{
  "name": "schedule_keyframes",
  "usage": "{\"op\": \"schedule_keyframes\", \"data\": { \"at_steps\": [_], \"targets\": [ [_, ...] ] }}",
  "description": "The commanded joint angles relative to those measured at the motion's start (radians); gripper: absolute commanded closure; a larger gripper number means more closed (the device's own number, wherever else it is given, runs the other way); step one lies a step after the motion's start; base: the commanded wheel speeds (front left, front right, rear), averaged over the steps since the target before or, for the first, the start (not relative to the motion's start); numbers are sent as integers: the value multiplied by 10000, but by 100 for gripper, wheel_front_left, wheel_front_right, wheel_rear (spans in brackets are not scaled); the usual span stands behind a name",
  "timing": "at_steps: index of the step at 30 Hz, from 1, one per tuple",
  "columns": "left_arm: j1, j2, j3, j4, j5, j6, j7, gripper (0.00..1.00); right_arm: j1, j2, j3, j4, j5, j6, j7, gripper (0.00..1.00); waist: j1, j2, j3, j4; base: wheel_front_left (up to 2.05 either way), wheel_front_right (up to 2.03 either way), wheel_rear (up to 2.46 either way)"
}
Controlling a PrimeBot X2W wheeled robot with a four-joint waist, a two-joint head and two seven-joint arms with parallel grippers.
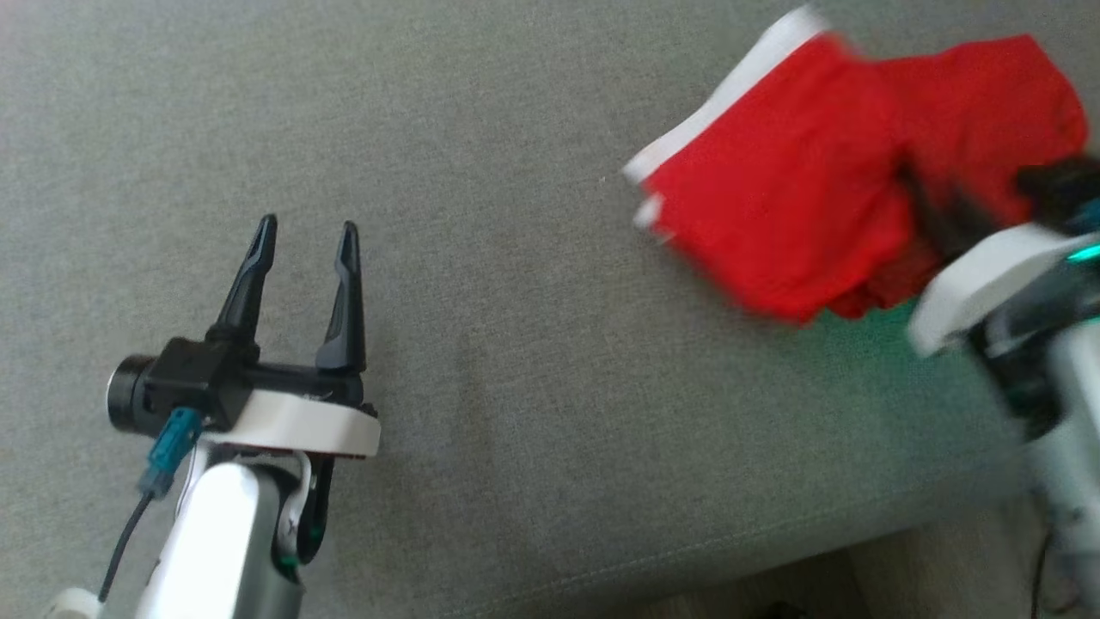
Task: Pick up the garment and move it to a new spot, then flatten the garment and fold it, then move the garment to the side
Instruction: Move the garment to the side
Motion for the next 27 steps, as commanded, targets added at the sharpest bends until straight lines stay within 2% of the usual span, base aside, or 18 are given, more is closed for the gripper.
{"op": "schedule_keyframes", "data": {
  "at_steps": [1, 8, 13, 16, 22, 23, 24, 25, 27],
  "targets": [
    [-393, 179, 233, -355, 87, -47, -45, 0, -182, -404, -193, -352, -44, 65, 62, 100, -1, 0, 102, 13, 0, 0, 0],
    [-602, 243, 202, -349, 68, -80, -48, 0, -428, -1161, -1685, -112, 5, 65, 458, 100, -1, 0, 465, 73, 0, 0, 0],
    [-722, 249, 166, -357, 64, -84, -51, 0, -534, -1623, -2278, 662, 105, 65, 717, 100, -1, 0, 670, 144, 0, 0, 0],
    [-824, 250, 137, -330, 54, -112, -53, 0, -673, -1745, -2426, 1147, 40, 65, 691, 100, -1, 0, 758, 220, 0, 0, 0],
    [-954, 256, 113, -266, 39, -138, -56, 0, -998, -1596, -2519, 1988, 24, 65, 252, 100, -1, 0, 867, 321, 0, 0, 0],
    [-969, 250, 103, -246, 33, -145, -57, 0, -1014, -1554, -2589, 2156, 7, 65, 223, 70, -1, 0, 868, 343, 0, 0, 0],
    [-978, 249, 101, -225, 26, -150, -57, 0, -1023, -1509, -2640, 2299, 11, 65, 191, 7, -1, 0, 859, 359, 0, 0, 0],
    [-979, 251, 108, -207, 17, -150, -58, 0, -1007, -1451, -2686, 2396, -35, 65, 163, 0, -1, 0, 837, 365, 0, 0, 0],
    [-939, 246, 124, -179, 3, -141, -58, 0, -927, -1281, -2859, 2516, -87, 65, 141, 0, -1, 0, 737, 369, 0, 0, 0]
  ]
}}
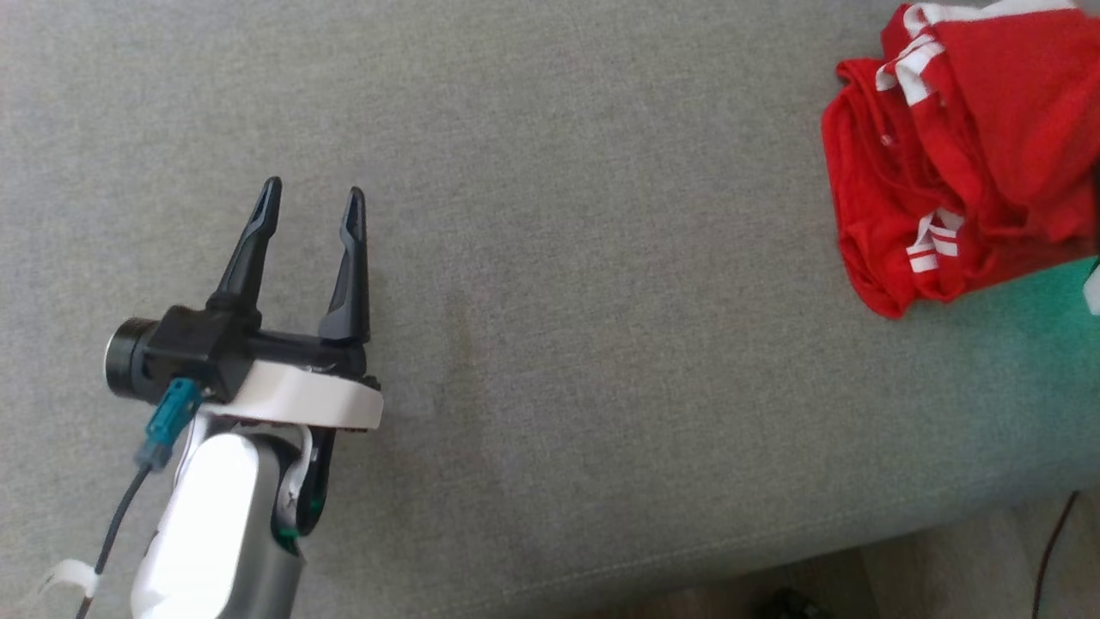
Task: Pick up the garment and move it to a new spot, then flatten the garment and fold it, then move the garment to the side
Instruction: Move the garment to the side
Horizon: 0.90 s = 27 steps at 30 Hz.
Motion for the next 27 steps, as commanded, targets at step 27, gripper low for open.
{"op": "schedule_keyframes", "data": {
  "at_steps": [27],
  "targets": [
    [989, 359, 809, -143, -268, 428, -60, 0, 3264, 3663, 1072, -6120, -1891, 65, -2237, 0, -1, 0, -2169, 1449, 0, 0, 0]
  ]
}}
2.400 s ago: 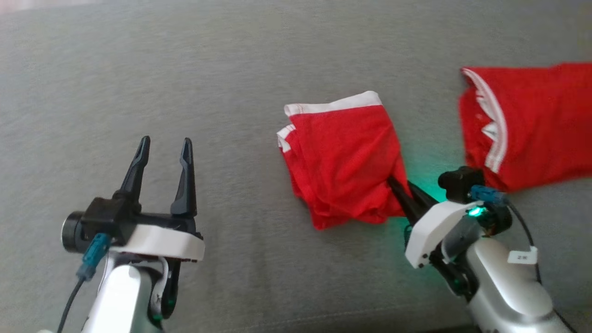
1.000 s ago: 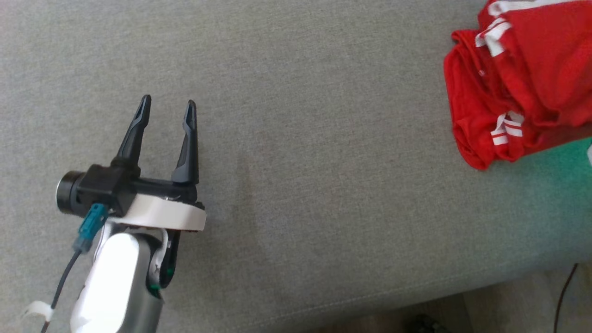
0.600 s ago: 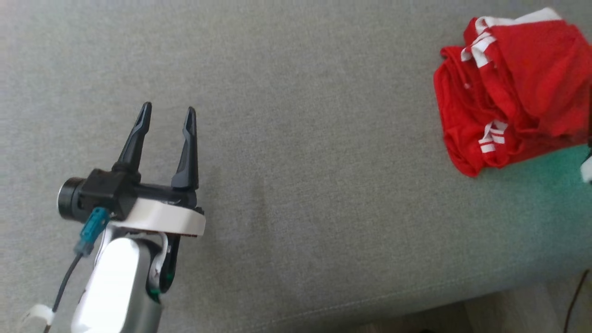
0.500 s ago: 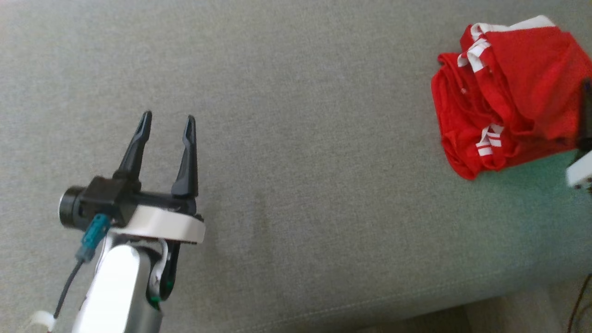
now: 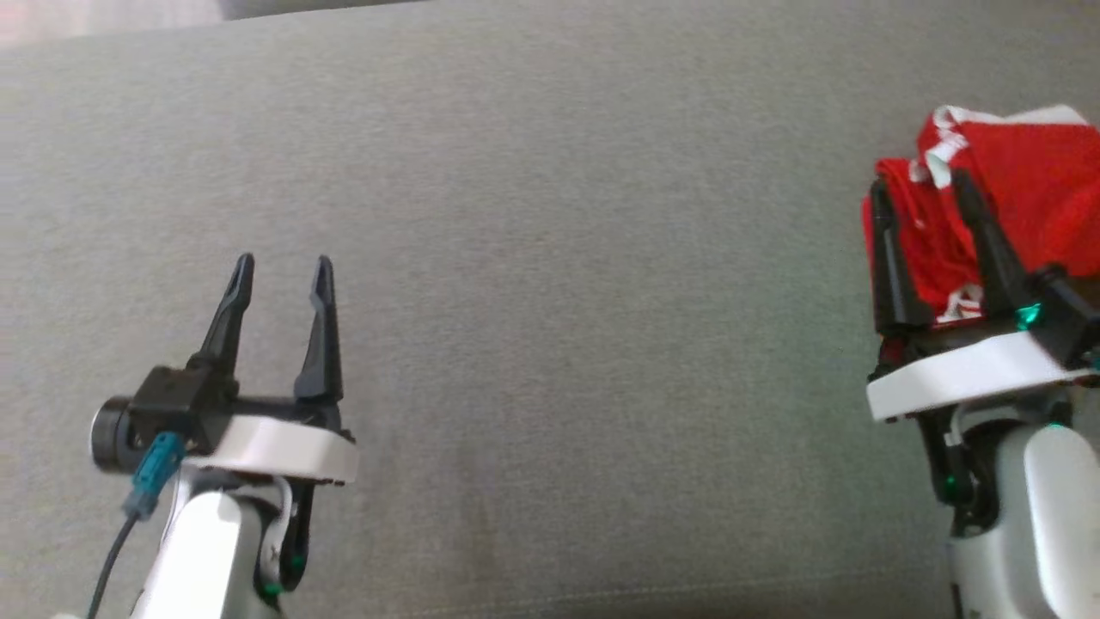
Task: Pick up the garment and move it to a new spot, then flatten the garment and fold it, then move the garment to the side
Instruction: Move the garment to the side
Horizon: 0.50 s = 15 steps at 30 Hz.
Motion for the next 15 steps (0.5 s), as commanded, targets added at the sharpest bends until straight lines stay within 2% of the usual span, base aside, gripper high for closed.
{"op": "schedule_keyframes", "data": {
  "at_steps": [1, 15],
  "targets": [
    [-28, 272, 468, -303, -49, 91, -58, 0, 57, 63, 299, -354, -99, 65, -166, 0, 0, 0, -224, 338, 0, 0, 0],
    [1191, 500, 435, -563, -120, 249, 28, 0, 1422, 297, 389, -100, -404, 65, -499, 0, 0, 0, -1292, 576, 0, 0, 0]
  ]
}}
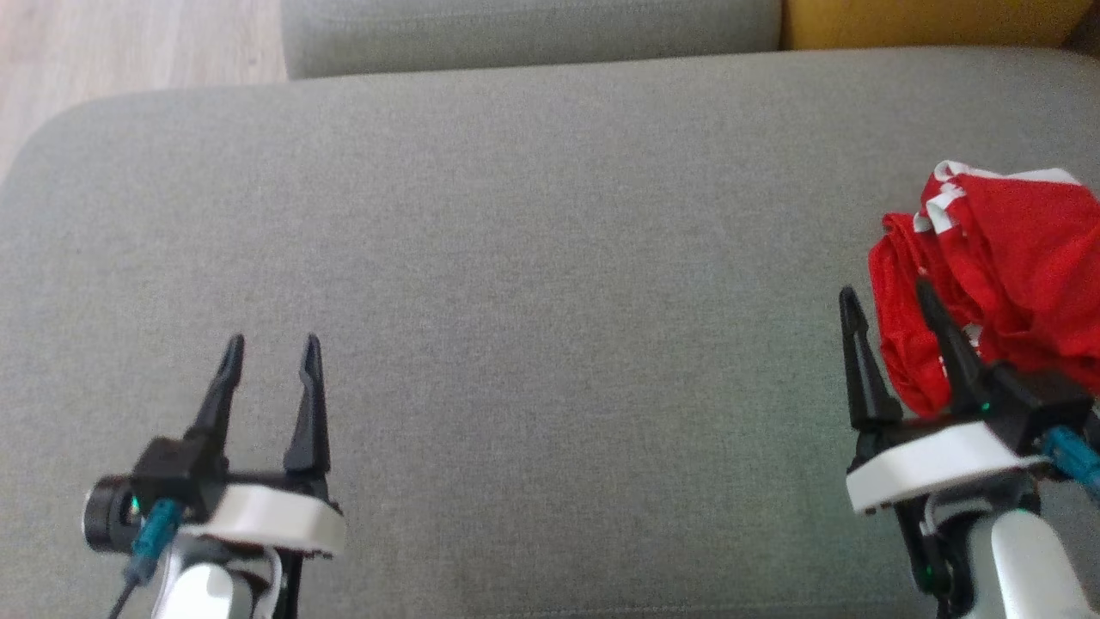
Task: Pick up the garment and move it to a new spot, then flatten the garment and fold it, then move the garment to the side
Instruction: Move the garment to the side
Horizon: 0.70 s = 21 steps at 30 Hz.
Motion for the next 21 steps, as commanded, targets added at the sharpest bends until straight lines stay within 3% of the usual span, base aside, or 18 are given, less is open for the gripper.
{"op": "schedule_keyframes", "data": {
  "at_steps": [1, 21],
  "targets": [
    [-75, 216, 258, -411, -84, 88, 44, 0, -23, 13, 217, -351, -13, 65, -86, 0, 1, 0, -230, 8, 0, 0, 0],
    [780, 440, 172, -718, -301, 135, 198, 0, 802, 17, 267, -507, 200, 65, 177, 0, 1, 0, -908, 71, 0, 0, 0]
  ]
}}
